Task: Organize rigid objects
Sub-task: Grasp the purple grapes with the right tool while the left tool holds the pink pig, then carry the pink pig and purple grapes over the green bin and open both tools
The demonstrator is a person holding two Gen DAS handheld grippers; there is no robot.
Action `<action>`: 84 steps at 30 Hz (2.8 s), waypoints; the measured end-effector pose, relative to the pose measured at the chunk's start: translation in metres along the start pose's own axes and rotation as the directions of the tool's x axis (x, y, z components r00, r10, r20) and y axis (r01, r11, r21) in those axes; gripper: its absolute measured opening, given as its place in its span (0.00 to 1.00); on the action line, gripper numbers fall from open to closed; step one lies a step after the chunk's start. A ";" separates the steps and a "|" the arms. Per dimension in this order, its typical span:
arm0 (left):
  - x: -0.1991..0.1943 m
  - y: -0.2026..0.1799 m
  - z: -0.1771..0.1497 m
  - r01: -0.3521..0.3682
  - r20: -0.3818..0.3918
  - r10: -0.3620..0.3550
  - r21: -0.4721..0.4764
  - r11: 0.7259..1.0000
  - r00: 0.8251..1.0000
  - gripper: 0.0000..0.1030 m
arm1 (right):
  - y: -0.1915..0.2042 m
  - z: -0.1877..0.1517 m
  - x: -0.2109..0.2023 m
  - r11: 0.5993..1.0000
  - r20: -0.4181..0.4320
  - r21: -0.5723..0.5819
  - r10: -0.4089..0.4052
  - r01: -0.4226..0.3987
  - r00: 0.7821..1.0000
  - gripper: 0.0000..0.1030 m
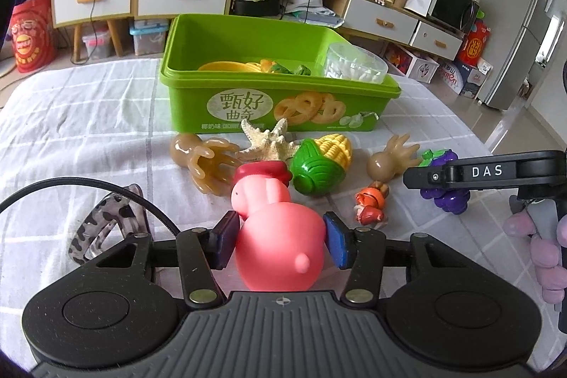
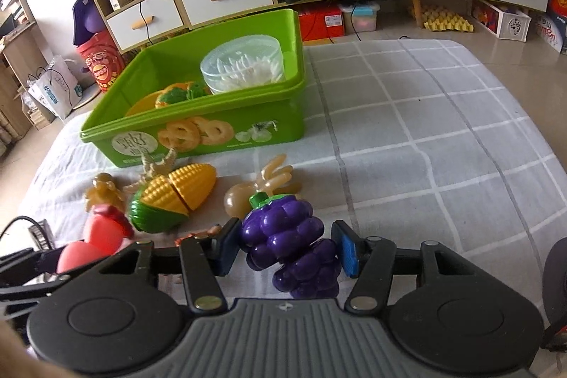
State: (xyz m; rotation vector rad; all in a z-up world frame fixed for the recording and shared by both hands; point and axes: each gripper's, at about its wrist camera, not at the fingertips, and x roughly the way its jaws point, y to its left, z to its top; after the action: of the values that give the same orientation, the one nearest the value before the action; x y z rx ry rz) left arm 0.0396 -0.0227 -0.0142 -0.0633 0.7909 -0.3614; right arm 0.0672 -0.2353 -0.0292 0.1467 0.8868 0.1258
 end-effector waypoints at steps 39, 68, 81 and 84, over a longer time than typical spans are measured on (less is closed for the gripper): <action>-0.024 0.014 0.071 0.031 0.149 -0.002 -0.192 0.981 0.989 0.54 | 0.023 0.060 -0.022 0.925 0.043 0.283 0.251 -0.253 0.967 0.42; 0.100 0.053 0.155 -0.042 0.120 0.048 -0.049 0.998 0.992 0.54 | 0.042 0.188 0.104 0.971 -0.005 0.183 0.155 -0.151 0.988 0.42; 0.096 0.049 0.158 -0.025 0.154 0.025 -0.003 1.000 0.988 0.84 | 0.057 0.193 0.104 0.982 0.002 0.139 0.127 -0.126 0.992 0.56; 0.088 0.046 0.159 0.005 0.157 -0.004 -0.006 1.000 0.988 0.85 | 0.054 0.193 0.098 0.978 0.003 0.168 0.126 -0.124 0.992 0.65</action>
State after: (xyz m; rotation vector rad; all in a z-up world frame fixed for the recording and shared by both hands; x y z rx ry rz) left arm 0.2223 -0.0219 0.0290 -0.0983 0.6365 -0.3539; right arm 0.2762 -0.1806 0.0263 0.3599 0.8957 0.1688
